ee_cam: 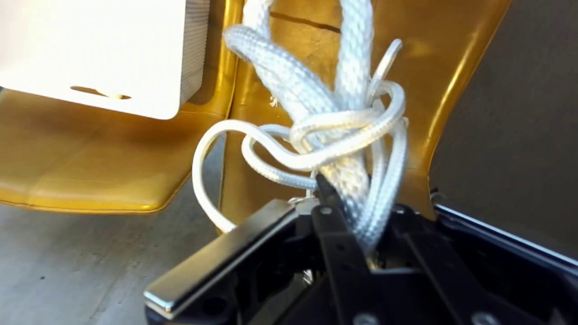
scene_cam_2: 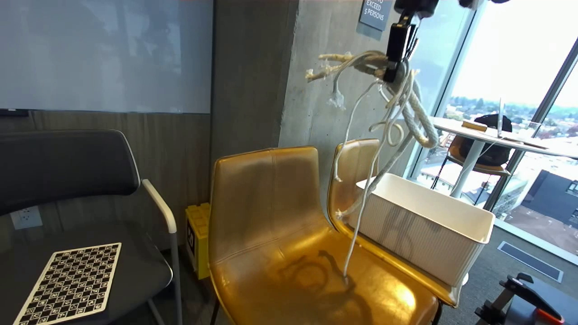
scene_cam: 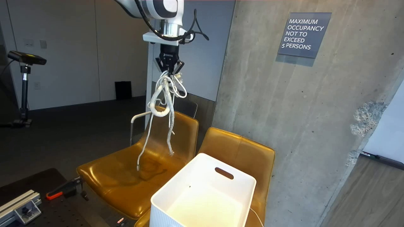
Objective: Pick up all the white ropes from the brown chair and put them in the white basket
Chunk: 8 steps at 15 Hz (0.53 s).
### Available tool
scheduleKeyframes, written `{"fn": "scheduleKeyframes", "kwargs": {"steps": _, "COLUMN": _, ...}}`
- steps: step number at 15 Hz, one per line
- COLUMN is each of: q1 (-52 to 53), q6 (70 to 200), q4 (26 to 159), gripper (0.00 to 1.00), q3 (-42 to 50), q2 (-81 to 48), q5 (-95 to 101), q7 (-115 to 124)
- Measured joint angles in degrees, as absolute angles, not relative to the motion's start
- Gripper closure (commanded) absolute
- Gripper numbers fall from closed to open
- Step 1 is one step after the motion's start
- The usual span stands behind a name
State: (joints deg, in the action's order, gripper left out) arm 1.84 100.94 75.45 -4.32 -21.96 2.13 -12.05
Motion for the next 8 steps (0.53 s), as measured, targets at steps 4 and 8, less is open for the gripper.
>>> {"fn": "scheduleKeyframes", "kwargs": {"steps": 4, "q1": -4.1, "q6": 90.5, "q4": 66.8, "gripper": 0.96, "q3": -2.5, "q2": -20.0, "q5": -3.9, "q7": -14.4}}
{"fn": "scheduleKeyframes", "kwargs": {"steps": 8, "q1": -12.0, "q6": 73.6, "q4": 55.5, "gripper": 0.96, "q3": -1.8, "q2": -23.0, "q5": -12.9, "q7": -18.7}}
